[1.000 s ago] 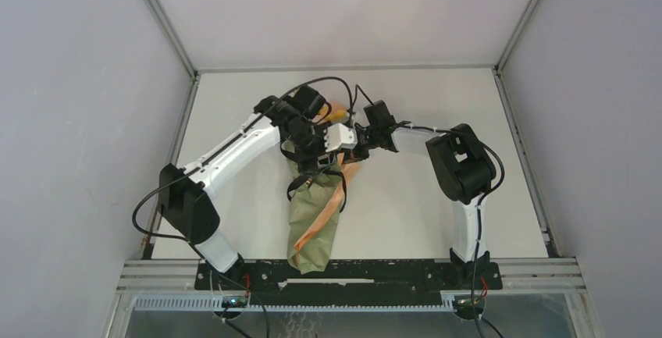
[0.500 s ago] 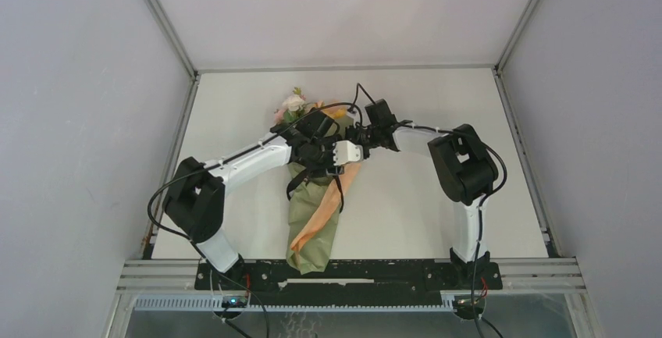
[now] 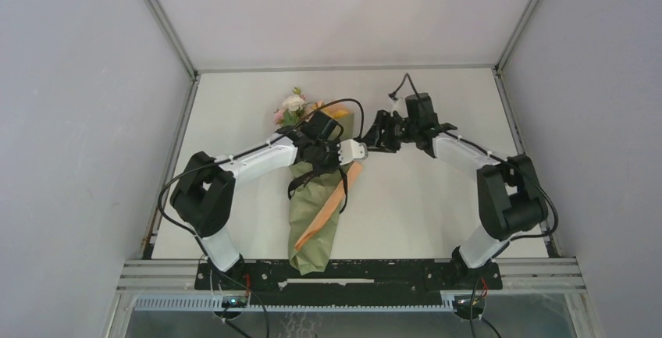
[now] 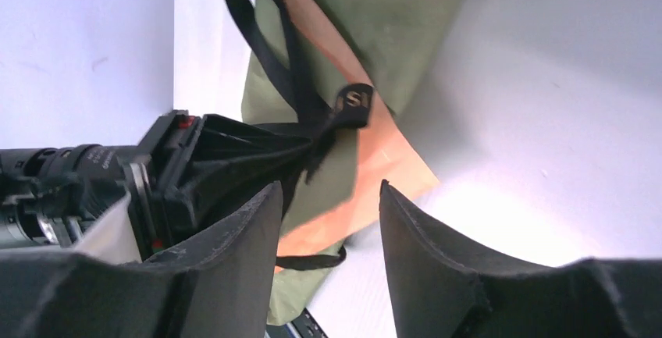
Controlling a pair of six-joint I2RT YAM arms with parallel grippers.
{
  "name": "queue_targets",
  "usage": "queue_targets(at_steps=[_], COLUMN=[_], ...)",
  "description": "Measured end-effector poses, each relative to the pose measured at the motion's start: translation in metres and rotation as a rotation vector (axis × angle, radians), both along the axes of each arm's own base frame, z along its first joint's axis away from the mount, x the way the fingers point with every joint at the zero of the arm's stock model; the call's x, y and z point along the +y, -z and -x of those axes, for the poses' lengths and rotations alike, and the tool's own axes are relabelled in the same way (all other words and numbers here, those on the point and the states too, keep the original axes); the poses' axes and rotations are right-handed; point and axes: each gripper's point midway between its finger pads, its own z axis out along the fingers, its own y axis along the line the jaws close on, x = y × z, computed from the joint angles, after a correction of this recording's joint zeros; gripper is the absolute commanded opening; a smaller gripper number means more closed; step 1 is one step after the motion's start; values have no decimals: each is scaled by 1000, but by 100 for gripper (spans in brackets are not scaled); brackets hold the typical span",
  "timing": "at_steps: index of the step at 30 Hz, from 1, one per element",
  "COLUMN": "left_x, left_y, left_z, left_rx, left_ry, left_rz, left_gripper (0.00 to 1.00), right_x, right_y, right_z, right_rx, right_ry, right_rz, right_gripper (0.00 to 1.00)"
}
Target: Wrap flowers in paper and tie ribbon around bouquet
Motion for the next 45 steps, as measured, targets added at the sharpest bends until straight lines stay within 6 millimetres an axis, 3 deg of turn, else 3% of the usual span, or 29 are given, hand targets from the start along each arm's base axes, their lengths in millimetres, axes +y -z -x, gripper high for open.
queue_targets(at_steps=[4,7,10,12,15,17,22,25,27,33,36,42,45], left_x=[-2,-3,-3,-3,-3,-1,10,21,28,28,29,34,32], left_y=[1,2,3,3,4,4,6,-4,-21,-97,-122,-133,-129], left_z=[4,5,6,6,7,9,20,32,39,42,47,60,65], left_rx=[28,41,48,50,55,63,100,127,138,96,89,117,132], left_ry=[-14,-22,-25,-26,-30,-34,-38,-41,-42,-36,-31,-21,-17], left_rz=[15,18,20,20,18,13,-29,-61,-76,-39,-32,-75,-95], left_gripper=[20,20,19,16,1,0,0,0,0,0,0,5,19], right_x=[-16,-7,4,12,24,28,27,20,14,2,1,-1,-2], right_y=[9,21,20,18,23,32,49,56,65,96,100,105,106], right_z=[13,28,29,27,26,27,30,25,21,22,22,18,19], right_rx=[67,146,174,180,212,243,290,285,290,320,312,294,289], right_ry=[90,98,96,92,81,76,80,90,102,103,96,83,79], right_rz=[-42,-74,-111,-141,-179,-183,-161,-150,-139,-78,-63,-44,-36], right_gripper=[72,72,69,55,20,1,0,0,0,0,0,0,0])
